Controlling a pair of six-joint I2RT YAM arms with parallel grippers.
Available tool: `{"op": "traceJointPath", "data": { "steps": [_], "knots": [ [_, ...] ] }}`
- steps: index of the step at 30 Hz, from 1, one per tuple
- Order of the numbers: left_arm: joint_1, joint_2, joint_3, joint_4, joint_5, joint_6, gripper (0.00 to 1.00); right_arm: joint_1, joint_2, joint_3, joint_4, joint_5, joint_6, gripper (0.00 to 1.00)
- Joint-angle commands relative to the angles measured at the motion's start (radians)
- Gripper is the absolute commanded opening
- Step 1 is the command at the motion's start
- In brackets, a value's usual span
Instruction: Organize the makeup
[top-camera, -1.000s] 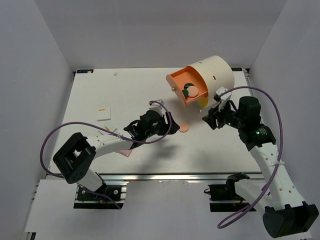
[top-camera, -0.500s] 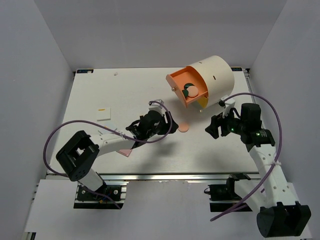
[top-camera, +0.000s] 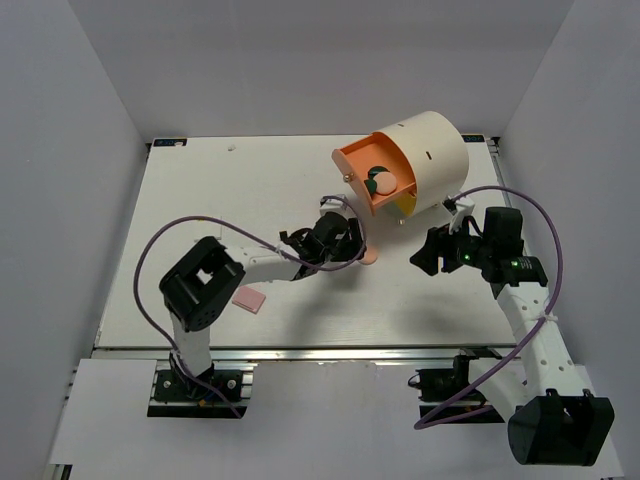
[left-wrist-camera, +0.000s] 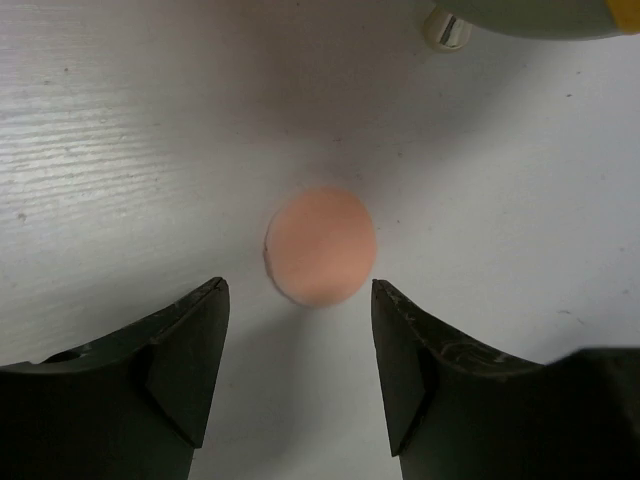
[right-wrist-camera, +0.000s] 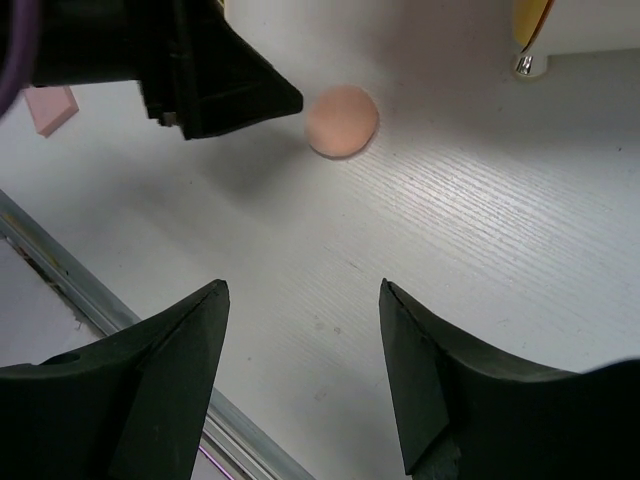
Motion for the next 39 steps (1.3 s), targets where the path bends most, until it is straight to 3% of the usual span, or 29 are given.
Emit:
{"op": "traceJointPath", "data": {
  "steps": [1, 7, 16, 21, 22, 25, 29, 35, 39],
  "knots": [
    [-0.004, 0.052, 0.086, -0.022, 0.003, 0.028, 0.68, -0.012, -0.009, -0.011, 0.046, -0.023, 0.025, 0.67],
    [-0.004, 0.141, 0.163, -0.045, 0.001, 0.045, 0.65, -0.021, -0.019, -0.023, 0.054, -0.022, 0.035, 0.68],
    [-0.015, 0.192, 0.176, -0.078, 0.056, 0.068, 0.51, -0.056, -0.028, -0.041, 0.076, -0.020, 0.048, 0.68],
    [-0.021, 0.183, 0.125, -0.081, 0.062, 0.074, 0.37, -0.061, -0.028, -0.043, 0.073, -0.019, 0.044, 0.68],
    [-0.023, 0.180, 0.119, -0.079, 0.064, 0.074, 0.30, -0.061, -0.028, -0.041, 0.071, -0.017, 0.044, 0.68],
    [-0.030, 0.154, 0.087, -0.070, 0.047, 0.074, 0.16, -0.063, -0.029, -0.038, 0.073, -0.019, 0.044, 0.68],
    [-0.041, 0.082, 0.039, -0.049, 0.032, 0.069, 0.04, -0.063, -0.031, -0.035, 0.071, -0.019, 0.045, 0.68],
    [-0.050, -0.050, -0.034, -0.006, 0.018, 0.051, 0.00, -0.063, -0.031, -0.029, 0.063, -0.019, 0.041, 0.68],
    [-0.076, -0.224, -0.071, -0.035, 0.000, 0.057, 0.00, -0.063, -0.031, -0.023, 0.060, -0.020, 0.036, 0.68]
  ]
}}
